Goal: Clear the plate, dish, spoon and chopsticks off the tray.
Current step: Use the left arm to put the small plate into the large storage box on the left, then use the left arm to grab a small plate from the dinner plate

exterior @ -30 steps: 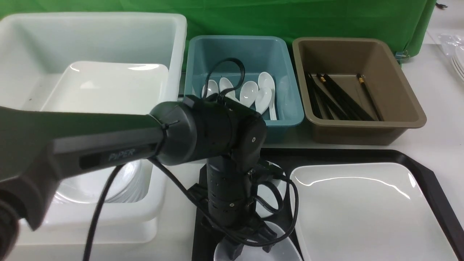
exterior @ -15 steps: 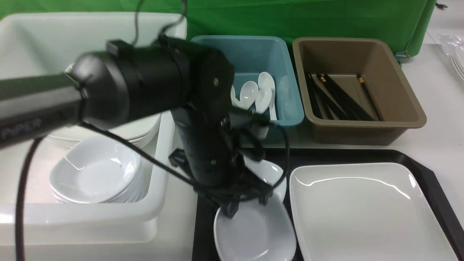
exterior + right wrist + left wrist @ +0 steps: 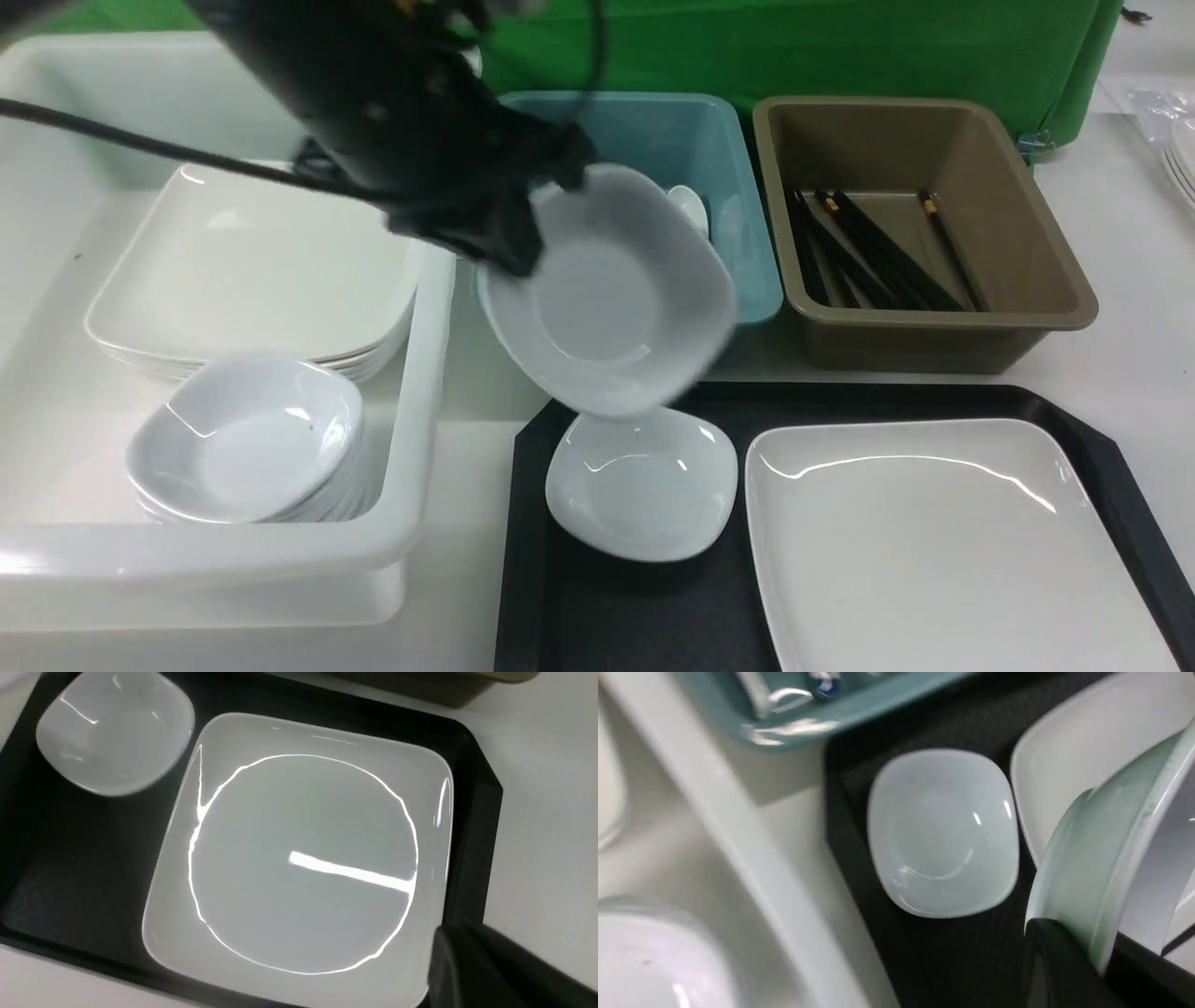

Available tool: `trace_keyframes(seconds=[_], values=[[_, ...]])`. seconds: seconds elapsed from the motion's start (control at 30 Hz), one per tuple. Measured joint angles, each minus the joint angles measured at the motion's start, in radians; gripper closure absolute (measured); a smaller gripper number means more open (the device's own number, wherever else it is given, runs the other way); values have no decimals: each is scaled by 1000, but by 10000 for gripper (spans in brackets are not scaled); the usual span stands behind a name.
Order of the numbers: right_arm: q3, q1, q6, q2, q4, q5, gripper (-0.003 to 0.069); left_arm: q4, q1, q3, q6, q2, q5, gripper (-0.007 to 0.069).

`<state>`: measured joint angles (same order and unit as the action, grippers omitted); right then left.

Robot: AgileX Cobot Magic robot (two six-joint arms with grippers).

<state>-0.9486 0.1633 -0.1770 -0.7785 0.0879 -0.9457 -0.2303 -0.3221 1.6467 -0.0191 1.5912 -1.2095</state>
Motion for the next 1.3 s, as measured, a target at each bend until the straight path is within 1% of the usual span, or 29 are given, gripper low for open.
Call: trace_keyframes(seconds=[0.13, 0.17, 0.2, 0.23, 0.3, 0.37, 0.43, 0.5, 0.6, 0.7, 0.73, 0.8, 0.9, 0.97, 1.0, 1.07, 1.17, 1.27, 1.3], values=[[0, 0, 0, 0, 7, 14, 639, -32, 203, -84, 48, -99, 1, 606], [0, 0, 0, 0, 25, 16, 639, -36, 300, -144, 69, -145, 1, 606], [0, 0, 0, 0, 29, 16, 639, -36, 310, -150, 71, -145, 2, 606], [0, 0, -1, 0, 38, 16, 639, -50, 378, -201, 85, -169, 10, 606], [0, 0, -8, 0, 60, 20, 639, -86, 474, -289, 141, -192, 45, 606], [0, 0, -20, 0, 68, 25, 639, -104, 534, -377, 201, -191, 100, 606], [0, 0, -23, 0, 72, 30, 639, -105, 561, -451, 253, -182, 153, 606], [0, 0, -23, 0, 75, 33, 639, -105, 566, -502, 280, -172, 203, 606], [0, 0, -23, 0, 78, 34, 639, -107, 565, -541, 285, -154, 240, 599], [0, 0, -23, 0, 81, 34, 639, -102, 565, -553, 274, -137, 250, 564], [0, 0, -23, 0, 81, 34, 639, -92, 565, -555, 268, -133, 254, 538], [0, 0, -23, 0, 82, 34, 639, -34, 565, -556, 231, -130, 258, 455], [0, 0, -23, 0, 82, 34, 639, 69, 565, -531, 163, -142, 235, 273], [0, 0, -23, 0, 83, 34, 639, 116, 565, -486, 117, -155, 206, 188], [0, 0, -23, 0, 83, 34, 639, 129, 565, -461, 99, -163, 192, 157], [0, 0, -23, 0, 84, 34, 639, 133, 558, -408, 83, -179, 164, 120], [0, 0, -23, 0, 84, 34, 639, 121, 503, -342, 72, -199, 131, 122], [0, 0, -23, 0, 85, 35, 639, 104, 363, -287, 50, -205, 136, 203], [0, 0, -23, 0, 85, 35, 639, 99, 303, -279, 25, -205, 147, 232]])
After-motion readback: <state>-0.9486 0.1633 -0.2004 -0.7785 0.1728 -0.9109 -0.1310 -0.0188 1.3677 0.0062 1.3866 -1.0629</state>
